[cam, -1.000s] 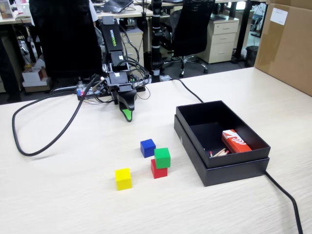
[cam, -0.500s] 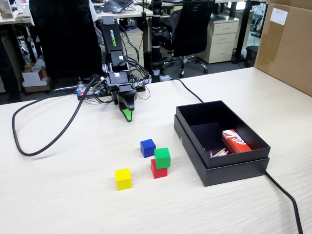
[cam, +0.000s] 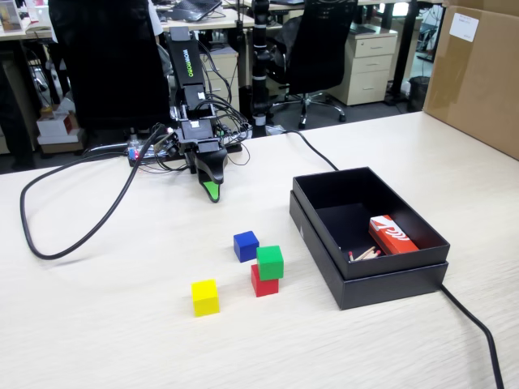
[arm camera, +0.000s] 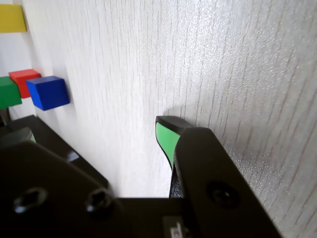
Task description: Put the green cube on top of the red cube
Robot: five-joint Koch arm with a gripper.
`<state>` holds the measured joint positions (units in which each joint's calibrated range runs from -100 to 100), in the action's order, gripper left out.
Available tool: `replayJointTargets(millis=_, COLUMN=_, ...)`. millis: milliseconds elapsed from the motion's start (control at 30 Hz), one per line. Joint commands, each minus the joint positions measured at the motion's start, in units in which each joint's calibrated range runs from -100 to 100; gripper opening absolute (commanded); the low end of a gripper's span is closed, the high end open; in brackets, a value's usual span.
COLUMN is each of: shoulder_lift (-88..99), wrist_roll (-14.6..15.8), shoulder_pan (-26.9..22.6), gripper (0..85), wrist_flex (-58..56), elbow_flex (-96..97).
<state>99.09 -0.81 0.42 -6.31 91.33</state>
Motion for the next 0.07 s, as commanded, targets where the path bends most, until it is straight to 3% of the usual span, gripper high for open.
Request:
replayJointTargets(millis=0, shoulder_lift=0.0, wrist_roll=-0.2, shoulder_pan=0.2, gripper=48.9, wrist_flex=-1.3, elbow_flex=2.1)
replayJointTargets(millis=33, shoulder_lift=0.0, wrist_roll=-0.2, shoulder_pan=0.2, gripper=48.9, wrist_flex=-1.3, elbow_flex=2.1)
